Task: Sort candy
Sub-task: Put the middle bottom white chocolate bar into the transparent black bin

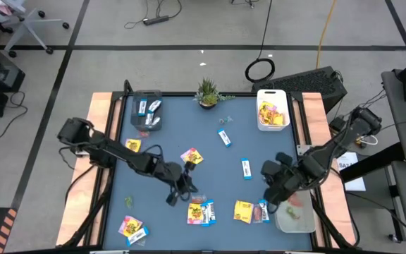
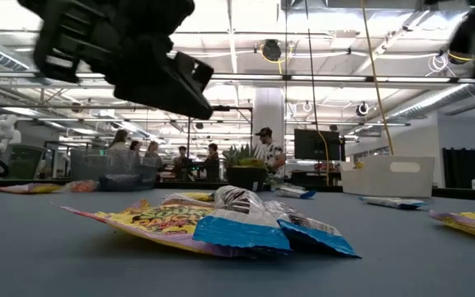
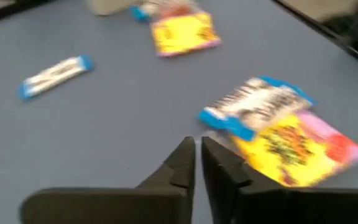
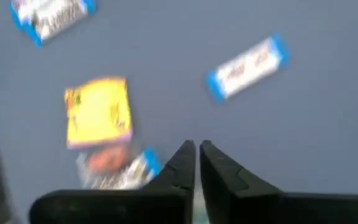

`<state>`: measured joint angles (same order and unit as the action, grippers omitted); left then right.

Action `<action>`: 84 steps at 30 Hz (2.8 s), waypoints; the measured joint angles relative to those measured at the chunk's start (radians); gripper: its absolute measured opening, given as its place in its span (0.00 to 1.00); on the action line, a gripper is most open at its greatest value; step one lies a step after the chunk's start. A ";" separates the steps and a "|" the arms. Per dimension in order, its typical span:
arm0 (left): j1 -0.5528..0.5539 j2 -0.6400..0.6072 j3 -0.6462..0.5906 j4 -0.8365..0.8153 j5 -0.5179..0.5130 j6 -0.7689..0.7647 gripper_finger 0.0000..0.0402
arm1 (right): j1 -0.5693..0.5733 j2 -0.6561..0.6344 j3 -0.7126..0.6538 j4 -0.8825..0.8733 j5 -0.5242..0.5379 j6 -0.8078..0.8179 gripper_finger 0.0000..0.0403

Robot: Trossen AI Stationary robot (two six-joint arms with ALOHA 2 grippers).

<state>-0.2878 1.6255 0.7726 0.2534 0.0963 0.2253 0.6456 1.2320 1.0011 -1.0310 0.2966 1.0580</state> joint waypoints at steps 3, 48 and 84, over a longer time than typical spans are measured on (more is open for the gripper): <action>-0.030 0.031 0.055 -0.038 0.023 0.019 0.01 | -0.049 0.000 0.000 0.071 0.082 -0.133 0.03; -0.093 0.336 0.198 0.046 -0.015 0.005 0.02 | -0.620 0.162 -0.001 0.870 -0.016 -1.160 0.00; -0.059 0.186 0.196 -0.147 -0.091 -0.111 0.47 | -0.620 0.162 -0.090 0.917 -0.011 -1.148 0.00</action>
<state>-0.3465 1.8113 0.9687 0.1067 0.0055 0.1144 0.0257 1.3937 0.9108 -0.1143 0.2859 -0.0902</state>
